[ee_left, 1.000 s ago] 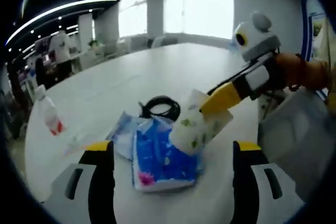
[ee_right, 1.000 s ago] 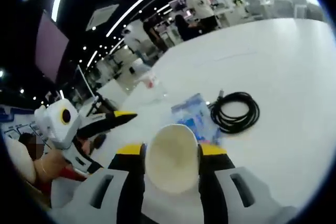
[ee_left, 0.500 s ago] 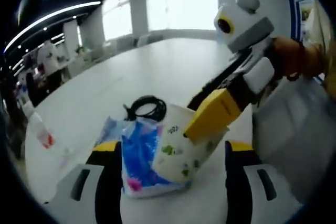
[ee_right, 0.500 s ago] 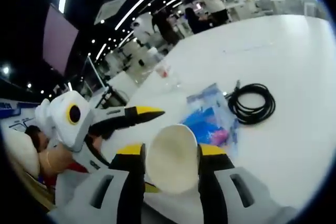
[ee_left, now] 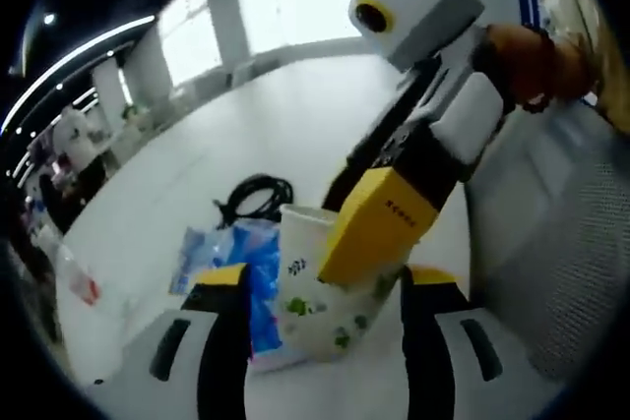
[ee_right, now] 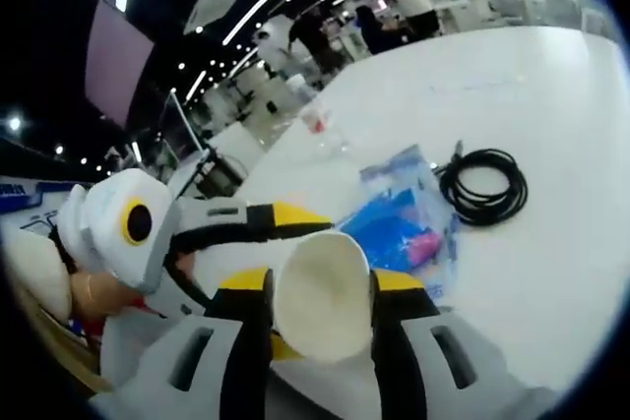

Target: Arrange the tabletop items into an orderly group along one side of the table until the central work area is clear of visible clutter.

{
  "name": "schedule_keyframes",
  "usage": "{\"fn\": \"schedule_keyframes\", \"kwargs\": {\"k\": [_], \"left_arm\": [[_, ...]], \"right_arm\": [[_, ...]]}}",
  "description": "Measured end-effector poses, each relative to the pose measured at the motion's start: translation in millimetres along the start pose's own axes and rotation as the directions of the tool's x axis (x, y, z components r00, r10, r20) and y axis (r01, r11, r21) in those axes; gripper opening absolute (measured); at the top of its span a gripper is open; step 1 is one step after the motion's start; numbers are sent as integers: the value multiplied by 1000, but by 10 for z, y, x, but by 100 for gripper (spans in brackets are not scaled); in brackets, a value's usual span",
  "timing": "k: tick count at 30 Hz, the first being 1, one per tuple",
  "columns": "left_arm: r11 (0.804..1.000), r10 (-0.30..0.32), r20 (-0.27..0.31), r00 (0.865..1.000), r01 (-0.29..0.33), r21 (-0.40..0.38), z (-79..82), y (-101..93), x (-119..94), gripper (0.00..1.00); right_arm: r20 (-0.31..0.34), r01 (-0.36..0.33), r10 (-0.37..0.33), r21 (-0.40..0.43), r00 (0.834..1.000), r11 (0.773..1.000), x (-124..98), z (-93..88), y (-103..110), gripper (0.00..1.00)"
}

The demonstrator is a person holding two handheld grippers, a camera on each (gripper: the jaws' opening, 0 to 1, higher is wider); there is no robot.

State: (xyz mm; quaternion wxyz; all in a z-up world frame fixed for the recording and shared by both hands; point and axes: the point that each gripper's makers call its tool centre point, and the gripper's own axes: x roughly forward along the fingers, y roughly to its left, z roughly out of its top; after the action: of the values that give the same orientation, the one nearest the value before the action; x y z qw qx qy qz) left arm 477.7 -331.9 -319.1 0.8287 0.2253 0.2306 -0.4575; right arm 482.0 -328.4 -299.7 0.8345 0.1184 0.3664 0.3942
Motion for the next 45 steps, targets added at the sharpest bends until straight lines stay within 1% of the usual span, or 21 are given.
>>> {"fn": "schedule_keyframes", "kwargs": {"k": [4,8,10,13,17,25,28,29,31,32,33,34,36,38,39,40,43,45], "left_arm": [[1000,-18,-12,1000,18,1,-29,-41,6,52],[999,-32,-28,999,33,24,-57,-83,16,49],[999,-25,-38,999,27,41,-71,-83,12,47],[999,-20,-34,999,21,50,-66,-76,11,47],[999,-19,-29,999,20,33,-62,-72,16,46],[999,-22,-18,1000,22,33,-60,-82,5,44],[1000,-17,-4,1000,17,20,-40,-63,-2,43],[1000,-15,2,1000,15,14,-30,-55,-8,42],[1000,0,16,1000,1,-20,-17,-23,-15,42],[999,8,23,1000,-7,-42,-15,-7,-19,42],[998,10,32,999,-9,-55,-6,9,-29,42],[998,14,39,999,-12,-68,1,23,-36,42],[995,24,55,998,-18,-101,16,59,-52,41],[993,33,66,997,-25,-117,34,81,-61,41],[993,29,71,997,-21,-116,43,81,-71,41],[993,35,78,996,-26,-112,55,83,-74,41],[993,39,85,996,-29,-113,70,85,-75,41],[993,44,92,995,-34,-116,84,96,-81,41]], "right_arm": [[-6,-7,7,-5,1000,1000,9,-16,25,38],[-12,-16,16,-13,1000,1000,13,-31,50,39],[-8,-17,17,-16,1000,1000,12,-22,51,39],[-9,-20,20,-17,1000,1000,10,-22,53,40],[-11,-20,20,-14,1000,1000,13,-21,46,43],[-15,-28,28,-52,999,998,21,-29,62,50],[-3,-31,31,-57,1000,998,17,-1,67,52],[14,-35,36,-50,999,998,5,36,70,53],[32,-82,84,-54,996,995,-18,105,125,56],[59,-113,114,-19,992,993,-50,175,160,58],[83,-107,107,-2,991,994,-73,225,135,60],[98,-92,94,-26,991,995,-107,262,93,63],[120,-78,82,-43,989,996,-145,312,56,67],[139,-91,95,-38,986,995,-194,369,45,72],[161,-99,104,-41,981,994,-219,424,51,74],[180,-91,96,-38,979,995,-229,461,35,77],[192,-73,81,-49,978,996,-256,490,-21,82],[178,-64,73,-57,981,996,-257,468,-50,85]]}}
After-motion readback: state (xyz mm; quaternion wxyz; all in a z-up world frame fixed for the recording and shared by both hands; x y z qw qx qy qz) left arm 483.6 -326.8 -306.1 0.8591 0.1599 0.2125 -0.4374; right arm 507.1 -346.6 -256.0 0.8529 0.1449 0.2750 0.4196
